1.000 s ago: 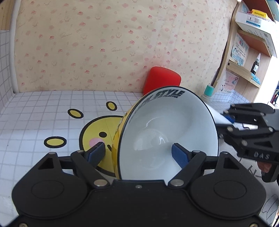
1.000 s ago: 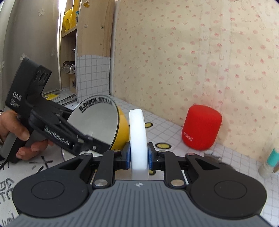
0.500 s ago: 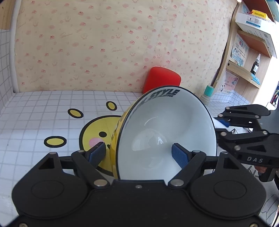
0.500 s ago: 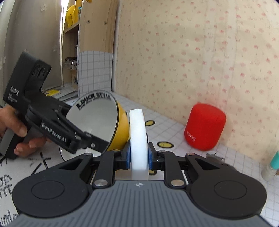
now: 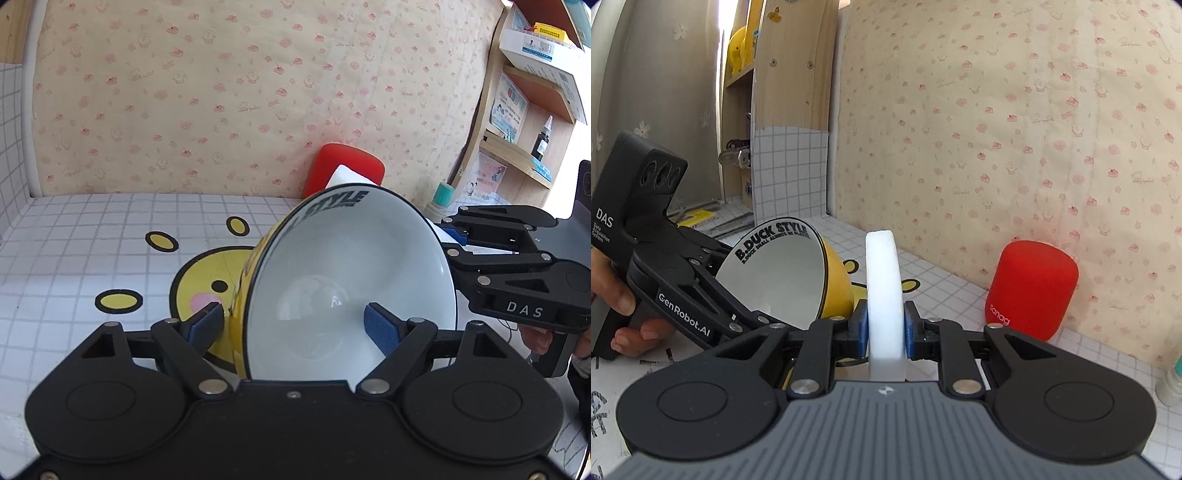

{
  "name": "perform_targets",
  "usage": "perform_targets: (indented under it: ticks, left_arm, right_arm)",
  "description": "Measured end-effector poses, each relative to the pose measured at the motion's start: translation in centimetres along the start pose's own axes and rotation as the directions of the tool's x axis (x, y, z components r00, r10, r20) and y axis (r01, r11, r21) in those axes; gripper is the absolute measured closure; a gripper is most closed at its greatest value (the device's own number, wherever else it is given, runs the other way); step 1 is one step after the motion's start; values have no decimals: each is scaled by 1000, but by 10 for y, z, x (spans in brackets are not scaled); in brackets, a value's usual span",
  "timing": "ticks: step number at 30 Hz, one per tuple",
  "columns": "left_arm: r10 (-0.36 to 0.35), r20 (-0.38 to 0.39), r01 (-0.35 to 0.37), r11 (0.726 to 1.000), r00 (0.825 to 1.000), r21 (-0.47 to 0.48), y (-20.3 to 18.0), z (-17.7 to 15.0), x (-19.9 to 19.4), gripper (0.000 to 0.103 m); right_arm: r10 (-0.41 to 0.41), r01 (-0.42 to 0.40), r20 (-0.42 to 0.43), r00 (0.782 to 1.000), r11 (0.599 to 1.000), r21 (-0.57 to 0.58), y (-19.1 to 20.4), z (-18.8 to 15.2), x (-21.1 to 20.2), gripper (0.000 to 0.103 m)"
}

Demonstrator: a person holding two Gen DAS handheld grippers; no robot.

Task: Clean bowl

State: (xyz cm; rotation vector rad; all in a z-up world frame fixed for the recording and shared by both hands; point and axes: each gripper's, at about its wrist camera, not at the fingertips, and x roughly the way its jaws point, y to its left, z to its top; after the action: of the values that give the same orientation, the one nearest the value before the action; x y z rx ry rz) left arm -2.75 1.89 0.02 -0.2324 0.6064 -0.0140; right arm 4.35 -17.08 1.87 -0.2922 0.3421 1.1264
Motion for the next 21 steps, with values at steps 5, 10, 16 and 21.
perform_targets:
  ticks: [5, 10, 16, 21]
  left_arm:
    - [7, 8, -7, 1000, 1000, -3, 1, 2, 1, 16]
    - [-15, -6, 15, 1000, 1000, -16, 3, 1, 3, 20]
    - [-20, -1, 20, 999, 1000, -35, 6, 0, 3, 24]
    - [-10, -6, 10, 1000, 1000, -19, 3, 0, 4, 24]
  right_arm:
    - [28, -28, 15, 999, 999, -23, -2, 8, 6, 82]
    - [26, -25, 31, 999, 999, -42, -2, 11, 8, 82]
    - [72, -72, 4, 997, 996, -60, -5, -2, 0, 82]
    - [100, -102, -28, 995, 992, -72, -8, -12, -4, 82]
